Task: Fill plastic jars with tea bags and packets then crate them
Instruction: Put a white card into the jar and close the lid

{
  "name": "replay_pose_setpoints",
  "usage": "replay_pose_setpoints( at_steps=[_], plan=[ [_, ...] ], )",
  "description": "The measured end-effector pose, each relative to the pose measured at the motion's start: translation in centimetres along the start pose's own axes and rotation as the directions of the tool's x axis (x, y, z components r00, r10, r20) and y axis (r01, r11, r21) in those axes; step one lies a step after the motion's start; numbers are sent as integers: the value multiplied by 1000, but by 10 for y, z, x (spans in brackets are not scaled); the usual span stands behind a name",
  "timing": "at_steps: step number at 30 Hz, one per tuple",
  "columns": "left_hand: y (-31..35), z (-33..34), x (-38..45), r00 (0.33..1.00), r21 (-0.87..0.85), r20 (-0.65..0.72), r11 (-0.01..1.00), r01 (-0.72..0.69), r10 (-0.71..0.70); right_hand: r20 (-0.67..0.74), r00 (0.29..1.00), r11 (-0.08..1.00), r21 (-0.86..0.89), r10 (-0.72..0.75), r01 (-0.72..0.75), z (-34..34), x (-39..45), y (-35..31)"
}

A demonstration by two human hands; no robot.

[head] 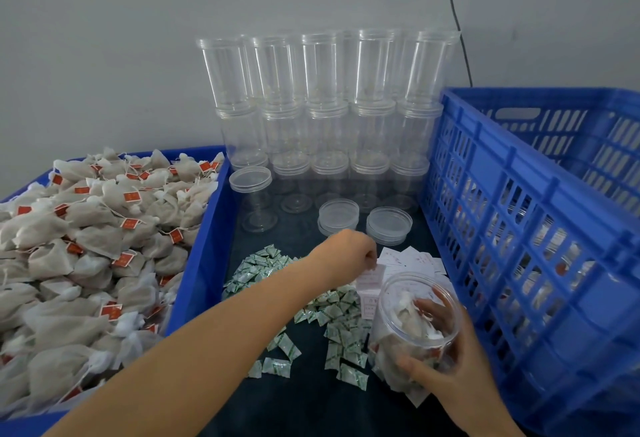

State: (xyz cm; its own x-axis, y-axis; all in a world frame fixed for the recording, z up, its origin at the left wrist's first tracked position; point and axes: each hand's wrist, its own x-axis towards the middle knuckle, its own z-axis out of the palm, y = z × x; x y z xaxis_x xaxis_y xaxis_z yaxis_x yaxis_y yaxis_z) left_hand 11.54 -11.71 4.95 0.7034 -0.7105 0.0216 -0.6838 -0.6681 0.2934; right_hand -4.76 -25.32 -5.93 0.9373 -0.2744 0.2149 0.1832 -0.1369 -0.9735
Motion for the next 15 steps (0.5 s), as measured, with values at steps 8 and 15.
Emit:
replay_pose_setpoints(
  at_steps=[8,15],
  plan=[
    [20,-66,-19,998,-398,-70,917,-33,6,27,1000,1000,-4,-16,16,-1,1,4],
    [43,-51,-41,989,-376,93,924,-74,118,53,998,1000,-5,-25,26,3,2,3]
  ],
)
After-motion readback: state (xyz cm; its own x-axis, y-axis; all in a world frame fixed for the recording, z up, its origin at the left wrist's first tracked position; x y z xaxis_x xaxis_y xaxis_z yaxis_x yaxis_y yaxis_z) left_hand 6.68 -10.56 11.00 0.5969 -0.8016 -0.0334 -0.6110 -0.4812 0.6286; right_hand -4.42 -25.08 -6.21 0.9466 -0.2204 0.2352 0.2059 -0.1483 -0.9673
